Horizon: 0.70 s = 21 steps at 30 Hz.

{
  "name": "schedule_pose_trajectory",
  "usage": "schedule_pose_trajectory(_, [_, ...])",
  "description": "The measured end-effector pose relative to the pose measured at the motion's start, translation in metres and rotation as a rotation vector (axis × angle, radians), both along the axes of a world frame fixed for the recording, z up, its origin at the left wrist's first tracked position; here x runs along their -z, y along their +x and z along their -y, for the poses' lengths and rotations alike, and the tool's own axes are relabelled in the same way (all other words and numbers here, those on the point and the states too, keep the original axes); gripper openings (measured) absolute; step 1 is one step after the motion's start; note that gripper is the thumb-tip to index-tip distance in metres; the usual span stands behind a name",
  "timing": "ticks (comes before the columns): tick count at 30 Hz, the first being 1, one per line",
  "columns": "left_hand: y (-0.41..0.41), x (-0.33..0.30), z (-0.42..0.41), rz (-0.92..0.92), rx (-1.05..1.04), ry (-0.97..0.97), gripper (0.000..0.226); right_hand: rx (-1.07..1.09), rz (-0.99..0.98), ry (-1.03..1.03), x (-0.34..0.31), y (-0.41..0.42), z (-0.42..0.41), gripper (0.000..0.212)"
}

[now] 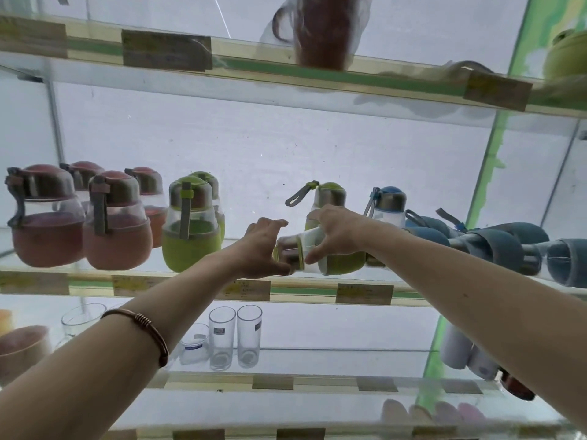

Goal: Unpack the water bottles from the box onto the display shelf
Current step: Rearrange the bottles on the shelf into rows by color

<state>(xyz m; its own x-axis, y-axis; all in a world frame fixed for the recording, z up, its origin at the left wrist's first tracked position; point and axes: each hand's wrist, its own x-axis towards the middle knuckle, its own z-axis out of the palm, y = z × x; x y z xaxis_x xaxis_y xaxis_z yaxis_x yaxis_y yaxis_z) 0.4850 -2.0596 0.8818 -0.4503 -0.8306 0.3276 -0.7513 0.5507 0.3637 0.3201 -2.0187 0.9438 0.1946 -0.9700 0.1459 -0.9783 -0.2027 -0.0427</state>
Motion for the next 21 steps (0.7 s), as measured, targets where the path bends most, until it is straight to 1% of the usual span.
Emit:
schedule_pose_trajectory(5, [-0.004,0.007,0.011,-0.057,0.022,0.082,0.095,0.005,-0.028,0.025,0.005,-0.007,0.008,0.080])
schedule_pose_trajectory(6, [-0.005,0.008,0.012,-0.081,0.034,0.104,0.092,0.009,-0.043,0.033,0.005,-0.009,0.009,0.081])
schedule_pose_trajectory(10, [-0.006,0.012,0.014,-0.231,0.086,0.197,0.065,0.013,-0.081,0.045,0.009,-0.016,0.009,0.086])
schedule_pose_trajectory(12, [-0.004,0.012,0.015,-0.328,0.107,0.208,0.059,0.008,-0.125,0.021,0.012,-0.016,0.010,0.090])
schedule_pose_trajectory(14, [-0.001,0.007,0.017,-0.417,0.126,0.212,0.058,0.004,-0.137,0.001,0.014,-0.016,0.011,0.090])
schedule_pose_trajectory(16, [0.004,0.000,0.017,-0.492,0.149,0.222,0.061,-0.002,-0.088,-0.024,0.013,-0.016,0.011,0.086])
schedule_pose_trajectory(21, [0.014,-0.020,0.014,-0.573,0.168,0.236,0.066,-0.059,0.123,-0.054,0.011,-0.014,0.014,0.073])
